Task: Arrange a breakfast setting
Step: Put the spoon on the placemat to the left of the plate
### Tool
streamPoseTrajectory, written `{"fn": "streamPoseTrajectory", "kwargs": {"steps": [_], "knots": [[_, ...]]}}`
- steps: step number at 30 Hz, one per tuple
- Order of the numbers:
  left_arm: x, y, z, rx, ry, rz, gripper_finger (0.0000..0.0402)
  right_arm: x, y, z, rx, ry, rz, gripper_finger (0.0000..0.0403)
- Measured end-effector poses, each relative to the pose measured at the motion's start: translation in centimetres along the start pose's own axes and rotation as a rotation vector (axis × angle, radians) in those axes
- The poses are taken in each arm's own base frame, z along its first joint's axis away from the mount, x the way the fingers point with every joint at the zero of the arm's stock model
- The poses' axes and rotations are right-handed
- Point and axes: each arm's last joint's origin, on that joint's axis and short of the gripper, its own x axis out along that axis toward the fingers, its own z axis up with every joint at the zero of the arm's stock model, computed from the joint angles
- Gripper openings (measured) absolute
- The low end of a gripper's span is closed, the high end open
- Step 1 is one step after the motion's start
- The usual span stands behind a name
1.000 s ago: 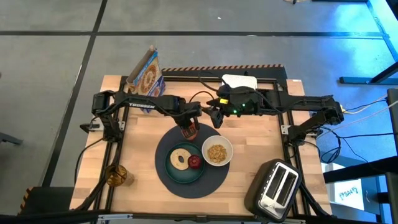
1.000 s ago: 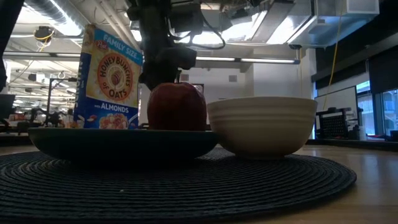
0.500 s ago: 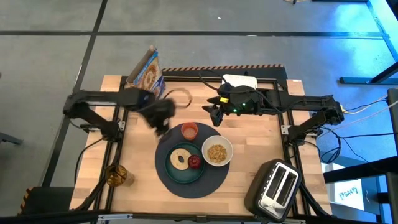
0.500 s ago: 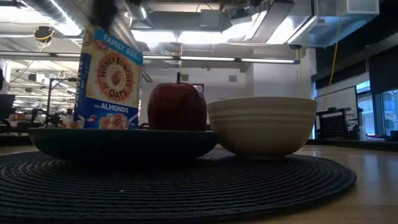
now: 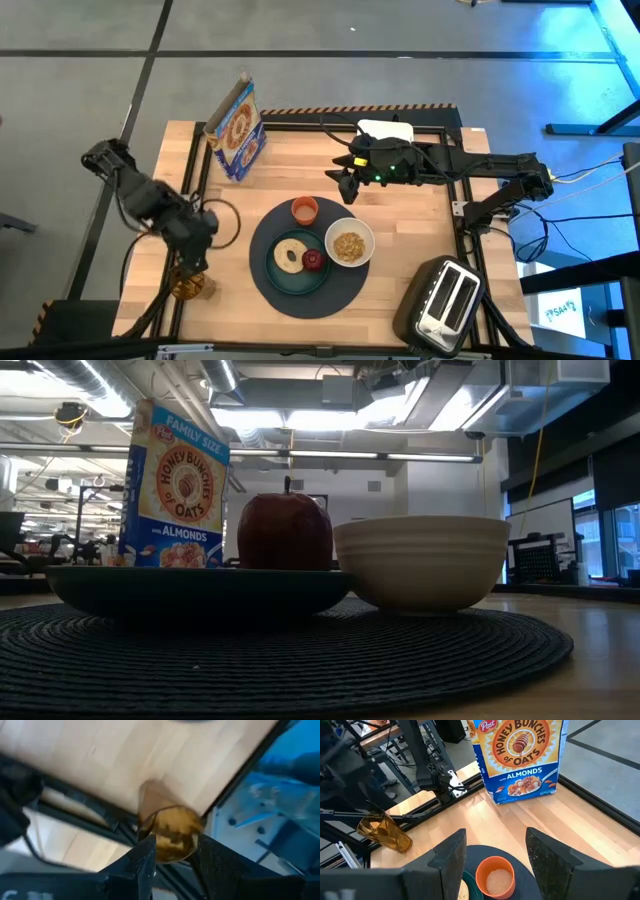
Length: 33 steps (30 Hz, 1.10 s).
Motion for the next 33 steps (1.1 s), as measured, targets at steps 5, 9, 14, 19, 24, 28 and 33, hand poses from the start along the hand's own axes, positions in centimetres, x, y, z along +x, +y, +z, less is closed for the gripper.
{"fn": "streamPoseTrajectory", "kwargs": {"steps": [5, 9, 14, 19, 24, 28, 33], "knots": [[2.8, 0.2, -1.5, -0.045, 0.128, 0.098, 0.0139, 0.0, 0.0, 0.0, 0.000, -0.001, 0.000, 0.0195], [4.5, 0.6, -2.3, -0.078, 0.174, 0.163, 0.0139, 0.3, 0.0, -0.1, -0.001, 0.004, -0.002, 0.0195], [5.5, 0.7, -2.7, -0.062, 0.192, 0.178, 0.0139, 0.4, 0.0, -0.2, -0.004, 0.011, -0.006, 0.0195], [6.8, 1.4, -3.0, -0.089, 0.240, 0.245, 0.0139, 0.4, 0.0, -0.2, -0.004, 0.012, -0.007, 0.0195], [7.5, 1.5, -3.0, -0.095, 0.274, 0.247, 0.0115, 0.4, 0.0, -0.2, -0.004, 0.014, -0.005, 0.0195], [7.5, 1.4, -3.0, -0.102, 0.274, 0.241, 0.0072, 0.4, 0.0, -0.2, -0.004, 0.013, -0.006, 0.0195], [7.5, 1.4, -3.0, -0.119, 0.282, 0.244, 0.0015, 0.4, -0.3, -0.1, -0.006, 0.009, -0.015, 0.0195]]}}
